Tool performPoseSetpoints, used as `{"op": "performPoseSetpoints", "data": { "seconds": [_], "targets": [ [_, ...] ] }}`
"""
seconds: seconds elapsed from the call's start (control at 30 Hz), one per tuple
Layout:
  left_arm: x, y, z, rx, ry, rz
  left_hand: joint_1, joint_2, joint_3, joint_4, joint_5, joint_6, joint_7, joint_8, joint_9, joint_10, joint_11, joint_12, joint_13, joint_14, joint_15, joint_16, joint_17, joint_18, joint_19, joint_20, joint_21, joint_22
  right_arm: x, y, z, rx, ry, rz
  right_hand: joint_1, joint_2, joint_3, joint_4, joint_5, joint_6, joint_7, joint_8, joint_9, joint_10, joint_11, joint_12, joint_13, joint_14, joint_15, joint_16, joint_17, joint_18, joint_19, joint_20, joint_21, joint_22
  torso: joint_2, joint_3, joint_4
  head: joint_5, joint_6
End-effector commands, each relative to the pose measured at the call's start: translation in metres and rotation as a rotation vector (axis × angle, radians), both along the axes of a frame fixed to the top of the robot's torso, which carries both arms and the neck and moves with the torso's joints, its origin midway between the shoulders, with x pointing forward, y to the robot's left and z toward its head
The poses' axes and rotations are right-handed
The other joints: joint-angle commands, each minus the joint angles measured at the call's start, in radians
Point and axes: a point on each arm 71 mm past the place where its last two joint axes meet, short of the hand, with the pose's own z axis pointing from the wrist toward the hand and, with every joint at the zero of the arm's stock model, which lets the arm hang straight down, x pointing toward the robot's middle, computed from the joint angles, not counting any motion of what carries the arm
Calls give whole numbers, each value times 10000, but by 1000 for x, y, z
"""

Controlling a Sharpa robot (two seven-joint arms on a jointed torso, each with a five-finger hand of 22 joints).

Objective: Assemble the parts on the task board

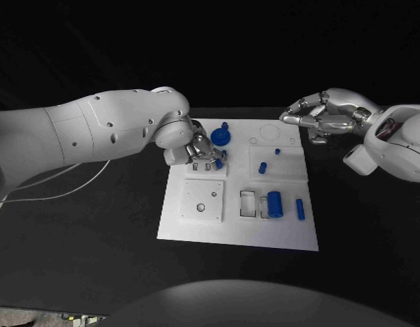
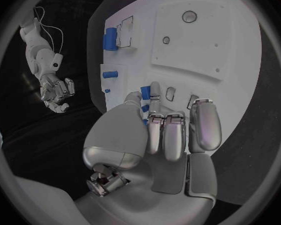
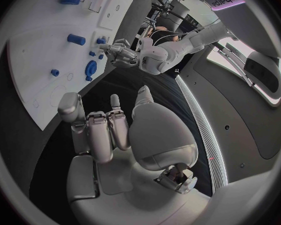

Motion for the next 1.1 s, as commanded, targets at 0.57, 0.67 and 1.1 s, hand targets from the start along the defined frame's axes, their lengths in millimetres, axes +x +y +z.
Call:
{"op": "performPoseSetpoints", "data": {
  "seconds": [0.57,0.67,1.1],
  "targets": [
    [-3,6,-2,1335,47,759,533,-748,1946,-345,119,-741,-71,1018,1984,1058,-156,23,2612,1051,-106,24,2634,-66,-38,-140,-182,30,-1,-1,-3,-69,222,122,189,42,2,-95,103,81,11,-40,-18,-163,10,-83,1766,-130,13,-59,1926,64,-165,8,-97,1184,-7,-2,0,74,1],
    [-2,6,-2,1328,-23,771,363,-963,2590,-306,105,-1117,-105,1523,2800,1058,-141,23,2612,1051,-133,24,2634,-59,-36,-173,-214,44,-1,-1,-3,-76,233,118,189,42,2,-95,103,81,11,-40,-18,-163,10,-83,1766,-130,13,-59,1926,64,-165,8,-97,1184,-5,-3,1,82,1],
    [-5,5,0,1419,-593,639,-42,-1624,4345,-492,7,-1341,-222,2309,4141,1058,-263,23,2612,1051,-233,24,2634,-91,47,-219,-210,209,-2,-3,-4,-104,280,84,235,44,5,-115,121,103,12,-34,-15,-221,14,-109,1741,-174,17,-79,1903,79,-241,12,-162,1163,-1,-13,-5,63,1]
  ]
}}
